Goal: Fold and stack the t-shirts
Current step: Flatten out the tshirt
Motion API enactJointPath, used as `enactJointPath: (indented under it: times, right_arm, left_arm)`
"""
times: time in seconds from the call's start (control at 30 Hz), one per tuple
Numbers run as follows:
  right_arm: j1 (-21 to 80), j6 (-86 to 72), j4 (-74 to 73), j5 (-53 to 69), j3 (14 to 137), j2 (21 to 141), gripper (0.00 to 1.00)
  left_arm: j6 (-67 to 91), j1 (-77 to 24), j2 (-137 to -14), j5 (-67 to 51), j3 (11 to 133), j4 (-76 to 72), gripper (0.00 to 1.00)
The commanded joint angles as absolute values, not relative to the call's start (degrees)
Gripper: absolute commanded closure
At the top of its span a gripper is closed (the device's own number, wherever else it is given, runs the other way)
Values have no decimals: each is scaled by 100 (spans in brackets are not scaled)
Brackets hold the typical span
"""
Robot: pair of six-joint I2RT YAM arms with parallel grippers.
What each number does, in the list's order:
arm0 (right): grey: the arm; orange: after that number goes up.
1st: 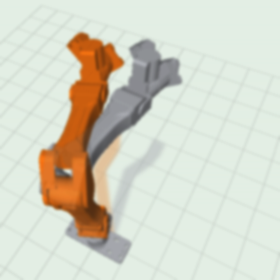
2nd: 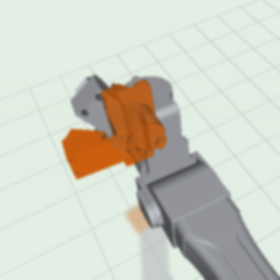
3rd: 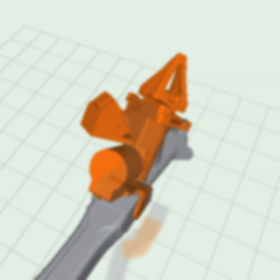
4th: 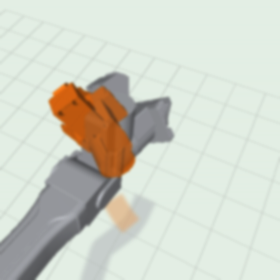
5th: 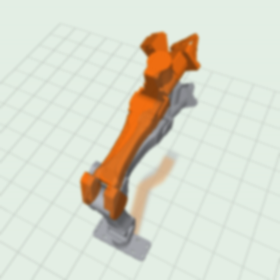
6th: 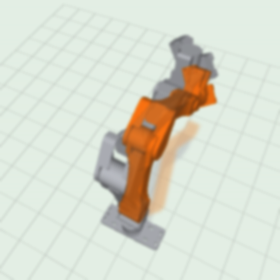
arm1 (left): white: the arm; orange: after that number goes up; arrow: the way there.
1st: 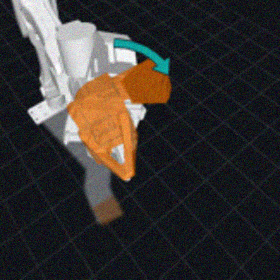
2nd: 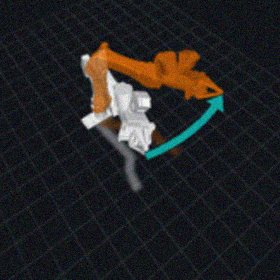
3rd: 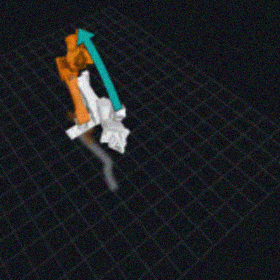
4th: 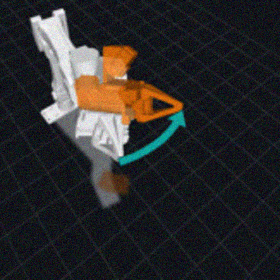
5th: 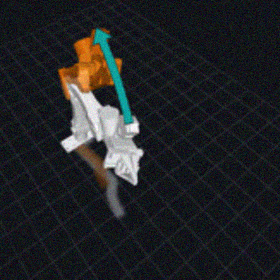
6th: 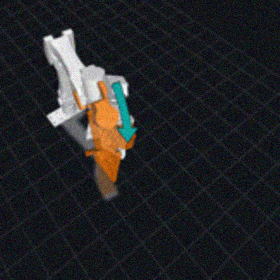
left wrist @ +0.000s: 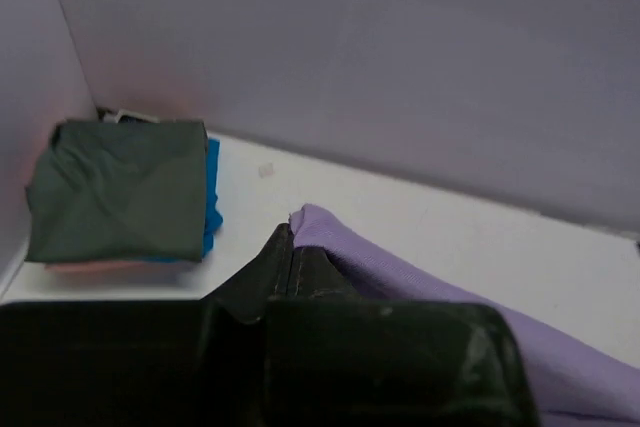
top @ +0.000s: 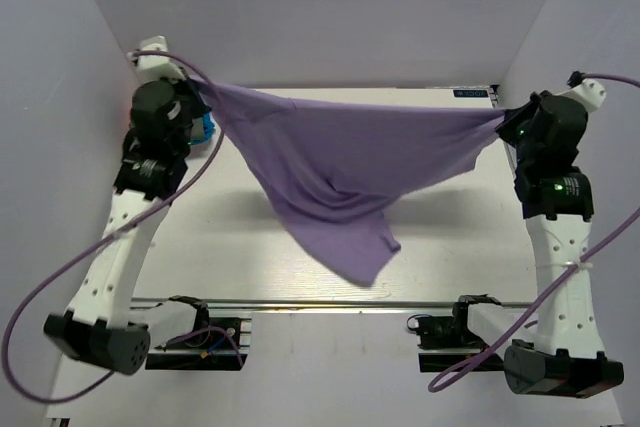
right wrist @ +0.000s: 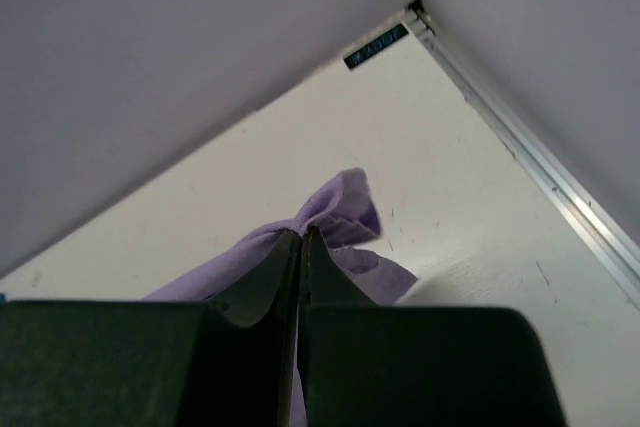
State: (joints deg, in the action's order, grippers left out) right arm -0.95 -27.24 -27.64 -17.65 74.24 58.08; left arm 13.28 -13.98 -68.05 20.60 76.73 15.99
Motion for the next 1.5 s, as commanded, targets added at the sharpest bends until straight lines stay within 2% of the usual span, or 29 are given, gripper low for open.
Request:
enactJointPath:
  times: [0.0, 0.47, 0.77, 0.97, 1.1, 1.2, 1.23, 1.27, 1.3, 1.43, 1.47]
  right_arm:
    - [-105, -2453, -2883, -2109, 8128, 5591, 100]
    - [-79, -1617, -3348, -1837, 10115, 4711, 100]
    - [-79, -1564, -3507, -1775, 10441, 4333, 100]
    - [-79, -1679, -3525, -1670, 10240, 4333, 100]
    - [-88, -1950, -3210, -1433, 9145, 4228, 100]
    - [-97, -2345, -2665, -907, 7905, 3974, 100]
    - [-97, -2468, -2071, -705, 6849, 3929, 100]
    - [-97, -2557, -1874, -634, 6516, 3929, 100]
    - [-88, -2714, -1237, -441, 5573, 3929, 100]
    - [-88, -2909, -74, -237, 4214, 4533, 100]
    - [-88, -2918, 217, -185, 4079, 5109, 100]
  left_arm:
    - [1055, -1406, -6206, 2443, 8190, 1863, 100]
    - [510, -1406, -5002, 1960, 10212, 2698, 100]
    - [510, -1406, -4843, 1609, 10828, 2979, 100]
    - [562, -1406, -4843, 1503, 10600, 2963, 100]
    - [702, -1406, -4843, 1433, 9916, 2638, 100]
    - [1009, -1467, -4791, 1537, 8678, 2121, 100]
    - [1098, -1468, -4790, 1608, 8005, 1996, 100]
    - [1203, -1468, -4886, 1809, 7659, 1865, 100]
    - [1456, -1468, -5087, 1863, 7020, 1620, 100]
    - [1941, -1397, -5930, 1697, 5838, 811, 100]
    - [1942, -1397, -6524, 1696, 5714, 600, 100]
